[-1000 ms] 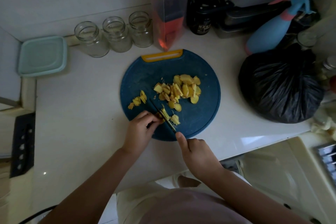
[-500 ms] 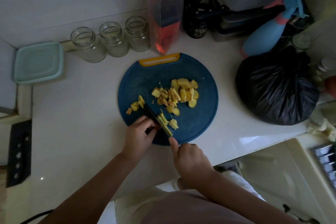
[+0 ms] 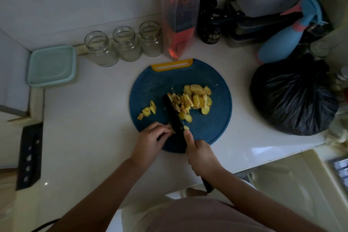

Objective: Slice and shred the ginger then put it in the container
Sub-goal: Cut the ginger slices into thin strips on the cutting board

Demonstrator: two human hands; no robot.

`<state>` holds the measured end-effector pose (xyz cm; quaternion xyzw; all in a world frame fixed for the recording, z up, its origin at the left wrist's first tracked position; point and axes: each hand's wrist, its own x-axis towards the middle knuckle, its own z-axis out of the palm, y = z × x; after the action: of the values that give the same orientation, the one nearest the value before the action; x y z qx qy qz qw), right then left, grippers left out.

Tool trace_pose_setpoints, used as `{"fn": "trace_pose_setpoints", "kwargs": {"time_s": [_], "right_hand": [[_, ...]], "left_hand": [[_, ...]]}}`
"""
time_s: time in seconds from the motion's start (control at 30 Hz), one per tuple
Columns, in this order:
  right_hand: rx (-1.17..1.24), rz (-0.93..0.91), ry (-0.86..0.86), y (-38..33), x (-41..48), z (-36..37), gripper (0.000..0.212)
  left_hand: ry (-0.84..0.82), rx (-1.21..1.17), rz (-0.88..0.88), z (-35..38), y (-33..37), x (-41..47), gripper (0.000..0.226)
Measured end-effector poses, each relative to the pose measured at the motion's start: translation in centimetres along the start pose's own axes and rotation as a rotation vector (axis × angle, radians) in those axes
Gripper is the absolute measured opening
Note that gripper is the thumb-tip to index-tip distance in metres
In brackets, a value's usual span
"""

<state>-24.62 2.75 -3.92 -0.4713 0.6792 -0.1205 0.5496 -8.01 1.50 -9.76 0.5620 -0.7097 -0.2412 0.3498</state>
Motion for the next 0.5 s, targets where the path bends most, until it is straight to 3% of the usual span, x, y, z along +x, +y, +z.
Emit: {"fn": "trace_pose_setpoints", "kwargs": {"time_s": [0.27,0.5], "right_hand": [[-0.164,-0.1,-0.088,-0.2,-0.9,-1.5,0.047],[-0.217,-0.06,-0.08,0.5,-1.1,-1.6,0.056]], "left_hand": [[0.058,0.018,-0.003,0.3,0.6,0.3,0.007],[0.047,0.067,0.008,0.3,0.4,0.3,0.004]]}}
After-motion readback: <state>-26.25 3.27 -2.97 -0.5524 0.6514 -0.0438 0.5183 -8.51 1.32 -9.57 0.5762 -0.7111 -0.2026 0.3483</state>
